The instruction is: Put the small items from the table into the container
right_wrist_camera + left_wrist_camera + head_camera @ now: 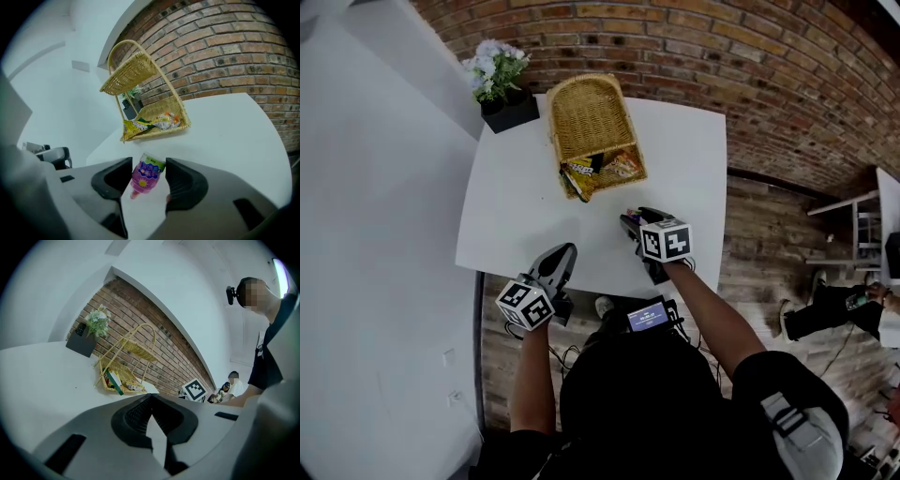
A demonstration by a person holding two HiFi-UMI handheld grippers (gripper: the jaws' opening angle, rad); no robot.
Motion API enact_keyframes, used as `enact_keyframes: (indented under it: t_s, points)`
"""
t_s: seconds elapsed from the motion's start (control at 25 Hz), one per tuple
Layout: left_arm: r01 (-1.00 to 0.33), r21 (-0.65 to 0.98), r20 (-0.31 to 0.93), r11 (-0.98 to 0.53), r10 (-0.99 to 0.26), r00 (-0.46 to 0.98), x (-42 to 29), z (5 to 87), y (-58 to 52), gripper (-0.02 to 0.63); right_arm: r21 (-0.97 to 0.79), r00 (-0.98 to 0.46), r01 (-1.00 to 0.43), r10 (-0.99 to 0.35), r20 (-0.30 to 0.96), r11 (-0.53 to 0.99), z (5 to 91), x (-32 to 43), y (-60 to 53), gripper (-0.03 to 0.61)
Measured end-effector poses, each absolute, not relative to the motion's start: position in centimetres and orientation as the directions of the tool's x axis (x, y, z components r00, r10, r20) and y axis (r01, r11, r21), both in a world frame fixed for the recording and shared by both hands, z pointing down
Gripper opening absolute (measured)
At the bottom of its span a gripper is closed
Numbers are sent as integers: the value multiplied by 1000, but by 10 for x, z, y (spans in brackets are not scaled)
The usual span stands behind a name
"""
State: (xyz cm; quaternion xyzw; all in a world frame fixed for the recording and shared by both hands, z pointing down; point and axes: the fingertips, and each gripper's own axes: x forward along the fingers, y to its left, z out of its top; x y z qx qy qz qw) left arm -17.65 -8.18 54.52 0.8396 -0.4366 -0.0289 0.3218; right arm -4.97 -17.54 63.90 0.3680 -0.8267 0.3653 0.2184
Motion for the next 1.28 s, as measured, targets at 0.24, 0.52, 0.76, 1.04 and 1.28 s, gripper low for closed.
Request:
enact_keyframes:
  t_s: [0.24, 0.52, 0.76, 1.04, 1.28]
  points:
    - [-713, 556, 219, -427, -752, 622, -165, 541, -86, 8, -461, -661, -748, -478, 578, 477, 610, -37, -179, 232]
    - [-722, 542, 221, -430, -756, 616, -151, 539, -89, 8, -473, -689, -724, -508, 517, 501, 578, -18, -175, 232]
    - [-709, 549, 203, -442, -753, 626, -138, 534, -94, 8, -489, -709, -705, -533, 462, 514, 551, 0, -174, 230]
    - [-698, 547, 183, -462, -748, 638, -124, 526, -95, 9, -497, -718, -694, -542, 436, 521, 536, 11, -171, 230]
    - [-702, 544, 181, -460, -753, 633, -125, 524, -93, 8, -494, -728, -685, -535, 430, 535, 533, 10, -169, 231]
